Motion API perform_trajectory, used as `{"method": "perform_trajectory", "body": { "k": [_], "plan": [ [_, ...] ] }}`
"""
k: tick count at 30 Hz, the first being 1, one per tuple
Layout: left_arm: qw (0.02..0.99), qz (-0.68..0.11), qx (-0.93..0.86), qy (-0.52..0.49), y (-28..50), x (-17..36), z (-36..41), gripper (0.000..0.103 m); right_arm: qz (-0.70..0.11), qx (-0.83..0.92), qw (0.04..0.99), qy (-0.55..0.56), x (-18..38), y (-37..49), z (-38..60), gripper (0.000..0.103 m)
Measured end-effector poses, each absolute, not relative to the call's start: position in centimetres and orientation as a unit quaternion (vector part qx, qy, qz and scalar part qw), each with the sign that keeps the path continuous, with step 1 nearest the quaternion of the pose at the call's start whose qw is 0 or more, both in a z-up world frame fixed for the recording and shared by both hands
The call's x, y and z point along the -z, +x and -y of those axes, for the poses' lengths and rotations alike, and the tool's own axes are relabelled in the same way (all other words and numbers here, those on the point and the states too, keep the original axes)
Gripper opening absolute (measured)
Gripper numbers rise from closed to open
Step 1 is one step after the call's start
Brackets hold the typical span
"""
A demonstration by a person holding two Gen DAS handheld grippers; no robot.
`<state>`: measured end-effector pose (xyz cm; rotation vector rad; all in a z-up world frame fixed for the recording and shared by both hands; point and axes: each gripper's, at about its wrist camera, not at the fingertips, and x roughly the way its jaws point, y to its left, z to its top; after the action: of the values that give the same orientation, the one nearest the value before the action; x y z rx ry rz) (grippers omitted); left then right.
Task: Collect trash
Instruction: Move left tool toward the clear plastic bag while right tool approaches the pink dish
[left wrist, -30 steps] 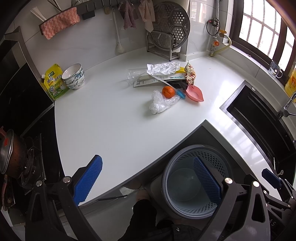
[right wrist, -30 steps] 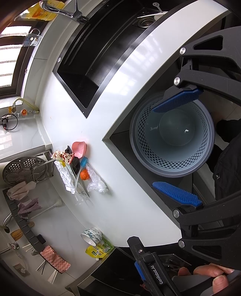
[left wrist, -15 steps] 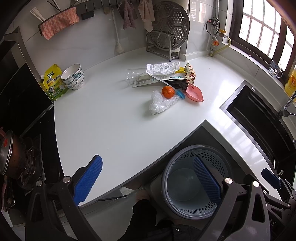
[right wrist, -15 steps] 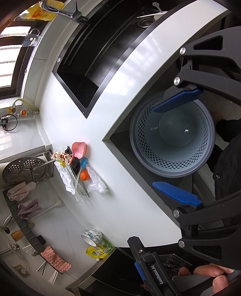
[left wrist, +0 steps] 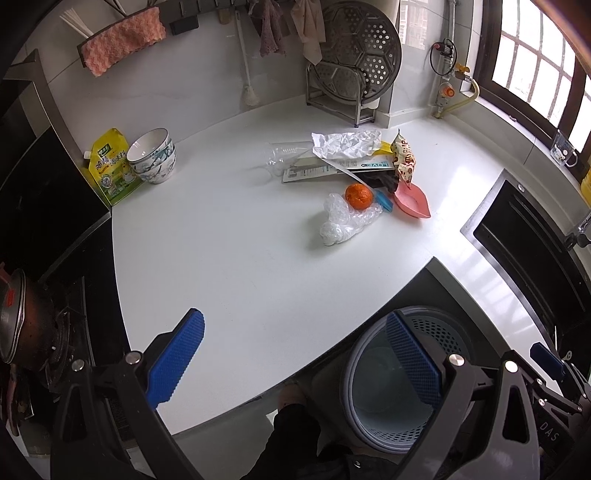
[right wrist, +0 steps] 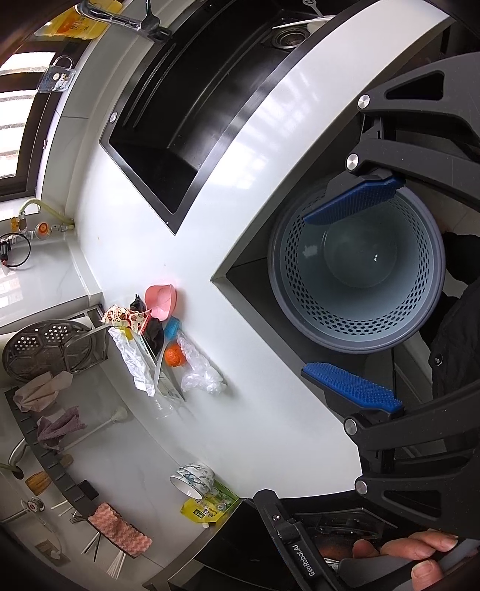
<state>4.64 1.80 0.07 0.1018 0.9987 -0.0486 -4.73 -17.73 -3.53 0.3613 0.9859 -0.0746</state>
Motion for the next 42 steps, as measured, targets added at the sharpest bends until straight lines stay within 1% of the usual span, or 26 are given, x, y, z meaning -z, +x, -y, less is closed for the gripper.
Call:
{"method": "perform_trajectory", "body": {
  "k": [8,12,16,26,30,42],
  "plan": [
    [0.875,-0.479,0.043,0.056,9.8,1.7,-3.1,0.097,-0.464,0.044,0.868,0.171,4.5,0.4,18.3,0.074],
    [0.877,-0.472,0.049,0.078,12.3,3.4,-2.5,0.097,-0.463,0.047,0.870,0.161,5.4,3.3,18.7,0.074],
    [0.869,-0.482,0.057,0.099,14.9,5.6,-1.6,0.097,-0.470,0.049,0.867,0.156,6.9,6.4,19.4,0.074],
    [0.869,-0.475,0.107,0.086,19.4,9.5,0.7,0.097,-0.469,0.029,0.871,0.144,10.3,14.4,21.5,0.074],
    [0.864,-0.478,0.145,0.064,20.8,11.2,1.8,0.097,-0.464,0.018,0.876,0.133,11.2,17.3,21.9,0.074],
    [0.867,-0.464,0.175,0.049,23.1,13.3,2.9,0.097,-0.476,-0.021,0.875,0.085,13.5,22.6,20.8,0.074]
  ]
}}
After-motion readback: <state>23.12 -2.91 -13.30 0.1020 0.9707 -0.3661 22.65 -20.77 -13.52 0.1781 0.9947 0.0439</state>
